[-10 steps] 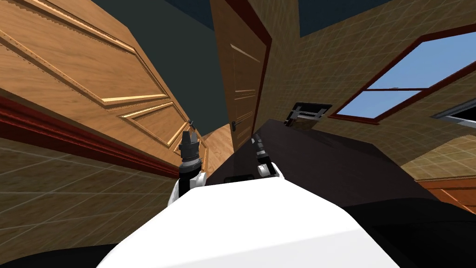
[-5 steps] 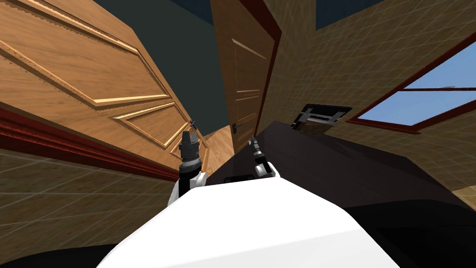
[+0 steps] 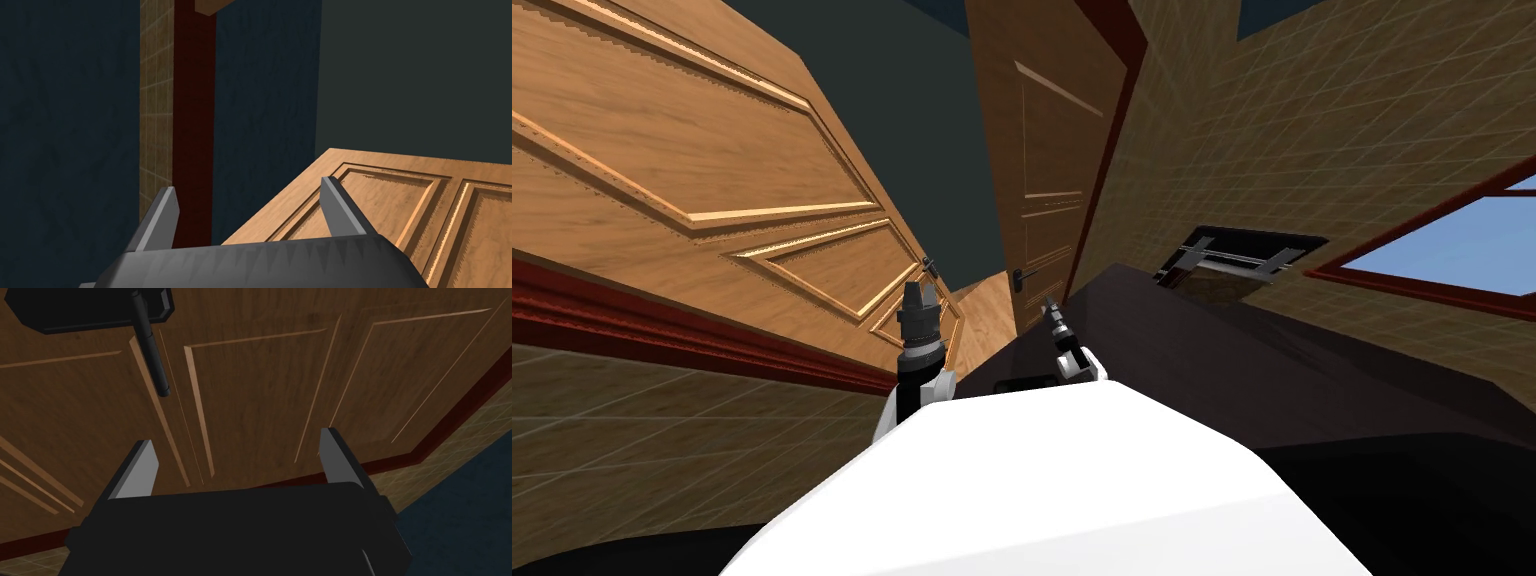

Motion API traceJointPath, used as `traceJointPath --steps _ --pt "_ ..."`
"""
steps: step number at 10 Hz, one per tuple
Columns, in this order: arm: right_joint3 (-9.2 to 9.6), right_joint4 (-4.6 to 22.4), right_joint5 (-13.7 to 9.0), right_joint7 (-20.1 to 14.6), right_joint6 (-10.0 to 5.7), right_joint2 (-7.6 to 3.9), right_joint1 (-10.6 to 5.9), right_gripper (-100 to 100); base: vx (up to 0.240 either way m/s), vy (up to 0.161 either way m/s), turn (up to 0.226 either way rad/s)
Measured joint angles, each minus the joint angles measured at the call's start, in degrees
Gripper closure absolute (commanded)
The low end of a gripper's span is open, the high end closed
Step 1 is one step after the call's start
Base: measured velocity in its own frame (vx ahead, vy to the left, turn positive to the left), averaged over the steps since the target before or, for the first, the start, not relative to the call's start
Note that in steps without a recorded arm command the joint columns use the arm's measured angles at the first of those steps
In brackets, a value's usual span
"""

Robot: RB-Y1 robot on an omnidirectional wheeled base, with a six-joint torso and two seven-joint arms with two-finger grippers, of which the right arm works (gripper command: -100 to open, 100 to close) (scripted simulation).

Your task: Push the door open

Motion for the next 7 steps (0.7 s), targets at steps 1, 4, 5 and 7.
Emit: traceJointPath --steps 1,4,5,7 --pt "0.38 1.2 0.2 -0.1 0.32 0.15 -0.68 -100 0.159 -0.142 0.146" --pt "1.76 3.2 0.8 -0.1 1.44 0.43 -1.59 -100 0.145 -0.155 0.146" --pt "2.02 4.6 1.0 -0.2 1.68 0.60 -2.45 -100 0.129 -0.138 0.146" --pt "2.87 6.4 1.4 -0.3 2.17 0.87 -3.21 -100 0.145 -0.155 0.144"
